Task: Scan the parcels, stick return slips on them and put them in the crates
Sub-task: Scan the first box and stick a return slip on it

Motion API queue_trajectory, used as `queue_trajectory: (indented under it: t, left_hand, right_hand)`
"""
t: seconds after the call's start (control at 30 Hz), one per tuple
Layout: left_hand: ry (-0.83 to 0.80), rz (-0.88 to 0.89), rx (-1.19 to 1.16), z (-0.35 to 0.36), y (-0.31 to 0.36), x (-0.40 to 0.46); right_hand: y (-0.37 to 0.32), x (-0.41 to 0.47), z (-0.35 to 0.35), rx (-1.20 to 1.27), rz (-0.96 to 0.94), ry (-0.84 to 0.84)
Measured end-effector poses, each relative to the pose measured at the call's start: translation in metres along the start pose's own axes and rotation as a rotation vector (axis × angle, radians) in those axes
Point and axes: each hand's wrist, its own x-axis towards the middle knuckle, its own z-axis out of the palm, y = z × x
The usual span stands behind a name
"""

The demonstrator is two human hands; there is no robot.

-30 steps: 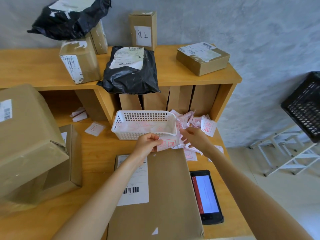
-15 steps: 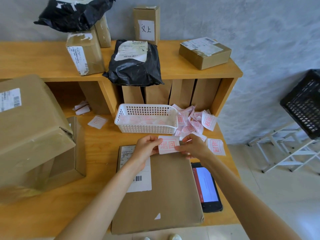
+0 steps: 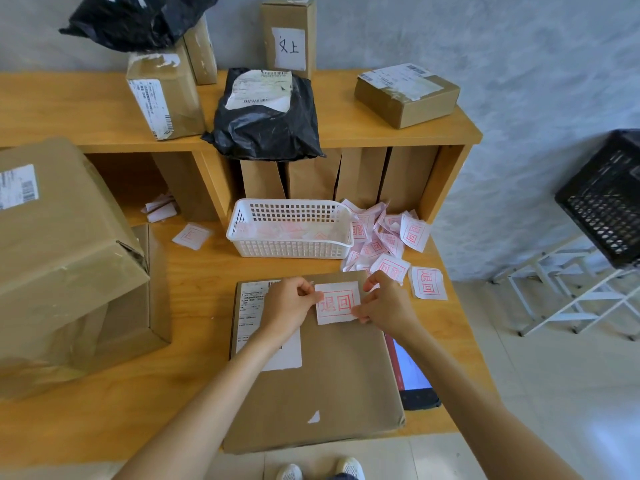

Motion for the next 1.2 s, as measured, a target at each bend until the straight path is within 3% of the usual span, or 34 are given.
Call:
queue_trajectory:
  t: [0.47,1.0,1.07,1.2]
  left_hand:
    - [0.117,0.140,0.219,0.015,-0.009,-0.007]
    - [-0.060,0.198,0.246,-0.004,-0.024,-0.006]
    - [-0.037,0.269,0.258,-0.005,-0.027,-0.007]
    - [0.128,0.626,0.455,0.005,-0.033,-0.018]
  right_hand:
    - [0.007,-0.003,0.010,-0.293,-0.090,0.076]
    - [0.028,-0.003,-0.008,-0.255,-0.042,0.030]
    - [0.029,-0.007,-0.003,-0.290,-0.131,0.097]
    - [0.030,-0.015,0.016,-0.554,-0.541,0.302]
